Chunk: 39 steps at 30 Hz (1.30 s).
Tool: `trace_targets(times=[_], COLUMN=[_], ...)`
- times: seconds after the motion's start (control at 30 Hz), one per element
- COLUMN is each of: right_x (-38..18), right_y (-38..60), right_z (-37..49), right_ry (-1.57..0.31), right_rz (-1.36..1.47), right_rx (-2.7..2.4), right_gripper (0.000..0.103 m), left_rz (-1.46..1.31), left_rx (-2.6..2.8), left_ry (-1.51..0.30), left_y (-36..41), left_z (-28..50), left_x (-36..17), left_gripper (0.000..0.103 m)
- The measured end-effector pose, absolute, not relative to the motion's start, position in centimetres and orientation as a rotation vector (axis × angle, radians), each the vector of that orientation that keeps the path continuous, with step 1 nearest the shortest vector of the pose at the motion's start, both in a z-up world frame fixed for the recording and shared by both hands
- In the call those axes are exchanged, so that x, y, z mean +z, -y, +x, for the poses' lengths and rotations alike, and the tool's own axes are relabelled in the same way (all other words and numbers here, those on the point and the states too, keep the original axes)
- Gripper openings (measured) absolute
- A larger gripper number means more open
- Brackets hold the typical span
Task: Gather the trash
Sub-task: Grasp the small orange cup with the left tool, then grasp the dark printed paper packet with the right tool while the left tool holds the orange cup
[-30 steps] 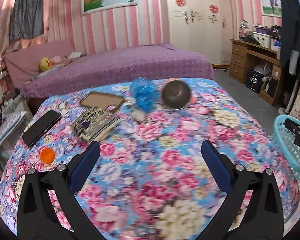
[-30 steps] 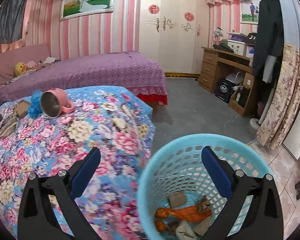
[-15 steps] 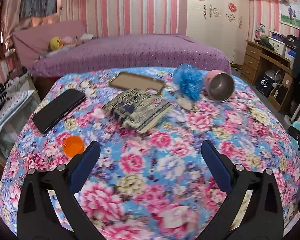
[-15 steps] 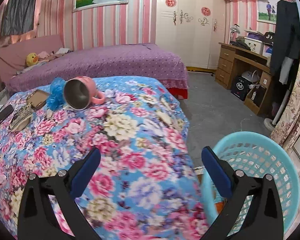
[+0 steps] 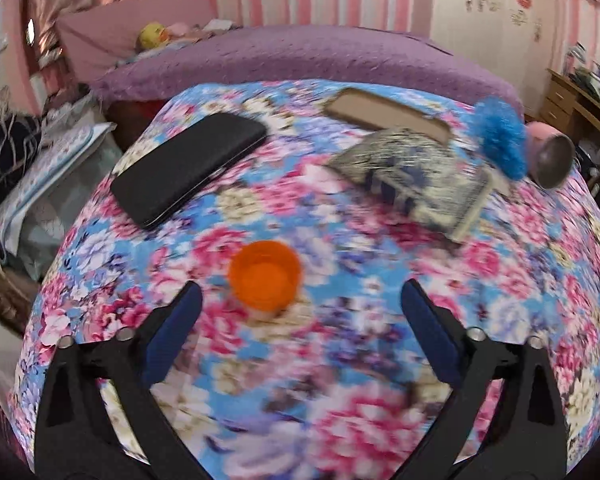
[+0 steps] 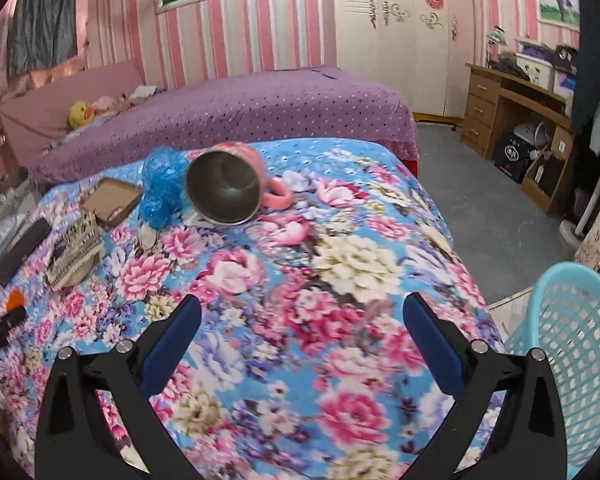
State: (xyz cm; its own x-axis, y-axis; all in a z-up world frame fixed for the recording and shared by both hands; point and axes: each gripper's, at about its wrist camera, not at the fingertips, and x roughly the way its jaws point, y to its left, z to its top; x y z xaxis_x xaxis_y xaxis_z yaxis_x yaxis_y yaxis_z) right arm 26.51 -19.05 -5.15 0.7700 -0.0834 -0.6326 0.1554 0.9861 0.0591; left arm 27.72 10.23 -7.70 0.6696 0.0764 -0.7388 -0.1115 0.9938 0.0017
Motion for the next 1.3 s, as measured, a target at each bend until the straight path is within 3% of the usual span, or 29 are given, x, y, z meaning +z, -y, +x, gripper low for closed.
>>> trace_targets(times=[0.4, 0.57, 0.63, 1.17, 1.3], right_x=[-5.1, -5.0, -4.8, -5.6, -6.2], right_y=[11.4, 7.0, 5.3, -0.8, -1.1], right_z=[29.9, 31.5, 32.3, 37.1, 37.7], right_ry=[-0.707, -0.713, -0.710, -0.717, -0.754], right_rz=[0.030, -0.029, -0.053, -0.180, -0.179], right_rx=[-0.006, 0.067, 0.096, 0.211, 0.246], right_gripper=[0.098, 0.098, 0.098, 0.097, 0.078], left_rz=[-0.111, -0.080, -0.070, -0.133, -0.138], left_rx=[0.166, 0.158, 0.150, 0.183, 0.189], left_ry=[-0.866, -0.866, -0.860, -0.835, -0.835], left_y=[-13.6, -13.2, -13.1, -15.7, -15.8], left_z=[29.1, 29.4, 29.3, 29.1, 29.2], left_x=[-8.6, -8.6, -8.4, -7.6, -7.6], left_gripper=[0.074, 0.054, 0.039, 0.039, 0.039])
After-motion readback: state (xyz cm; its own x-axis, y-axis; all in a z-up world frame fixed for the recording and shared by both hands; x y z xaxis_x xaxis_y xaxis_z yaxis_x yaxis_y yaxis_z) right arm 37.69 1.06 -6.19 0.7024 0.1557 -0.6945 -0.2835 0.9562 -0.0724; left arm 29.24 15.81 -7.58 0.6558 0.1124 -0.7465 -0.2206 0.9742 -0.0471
